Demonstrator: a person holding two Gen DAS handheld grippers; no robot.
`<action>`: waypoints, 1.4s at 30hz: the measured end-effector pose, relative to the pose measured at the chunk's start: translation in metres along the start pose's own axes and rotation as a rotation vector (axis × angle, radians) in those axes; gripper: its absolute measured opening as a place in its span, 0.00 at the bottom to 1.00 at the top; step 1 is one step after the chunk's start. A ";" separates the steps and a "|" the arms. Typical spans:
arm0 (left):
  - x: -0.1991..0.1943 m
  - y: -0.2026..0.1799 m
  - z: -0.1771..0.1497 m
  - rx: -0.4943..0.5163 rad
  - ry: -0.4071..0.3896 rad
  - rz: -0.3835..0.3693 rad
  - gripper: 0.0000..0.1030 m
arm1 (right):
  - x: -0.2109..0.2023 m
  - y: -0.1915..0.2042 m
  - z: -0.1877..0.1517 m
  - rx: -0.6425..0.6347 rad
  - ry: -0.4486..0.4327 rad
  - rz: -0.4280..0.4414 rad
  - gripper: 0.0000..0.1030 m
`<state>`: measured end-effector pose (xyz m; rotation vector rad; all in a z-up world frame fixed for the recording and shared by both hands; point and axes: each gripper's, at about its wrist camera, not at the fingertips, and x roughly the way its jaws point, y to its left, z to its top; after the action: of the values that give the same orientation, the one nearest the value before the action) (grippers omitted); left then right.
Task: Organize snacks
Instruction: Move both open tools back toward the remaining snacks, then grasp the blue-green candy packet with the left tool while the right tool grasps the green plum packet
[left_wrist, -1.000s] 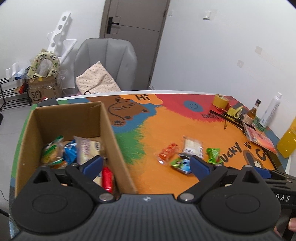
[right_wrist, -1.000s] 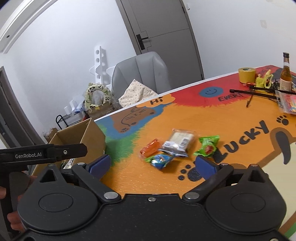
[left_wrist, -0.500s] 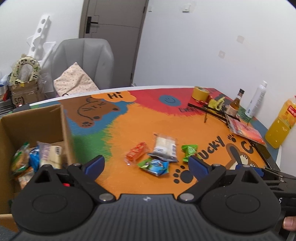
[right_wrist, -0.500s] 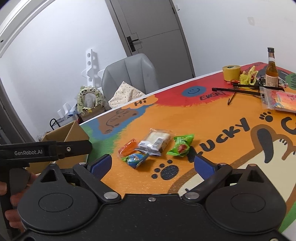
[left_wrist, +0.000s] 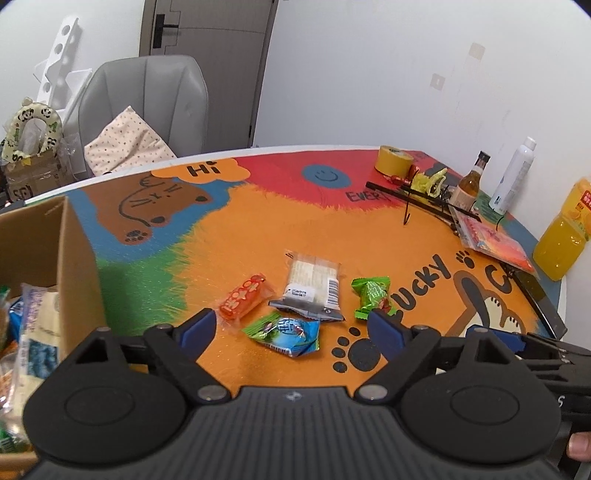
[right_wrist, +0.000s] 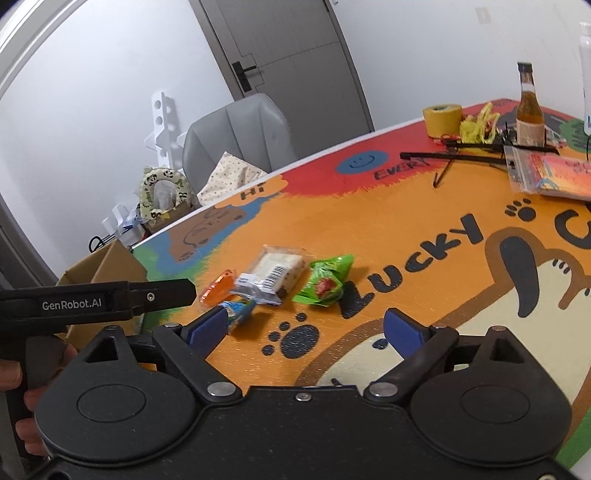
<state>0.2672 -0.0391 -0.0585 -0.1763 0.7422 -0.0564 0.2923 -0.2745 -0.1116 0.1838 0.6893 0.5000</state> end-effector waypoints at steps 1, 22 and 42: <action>0.003 -0.001 0.000 0.002 0.004 0.001 0.86 | 0.003 -0.003 0.000 0.005 0.006 0.000 0.90; 0.078 0.001 -0.005 -0.023 0.110 0.025 0.65 | 0.052 -0.031 0.005 0.061 0.063 0.001 0.81; 0.066 0.013 -0.006 -0.060 0.077 0.008 0.22 | 0.086 -0.004 0.018 -0.018 0.055 -0.076 0.56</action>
<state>0.3111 -0.0350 -0.1090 -0.2292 0.8213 -0.0336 0.3620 -0.2349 -0.1475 0.1274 0.7426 0.4398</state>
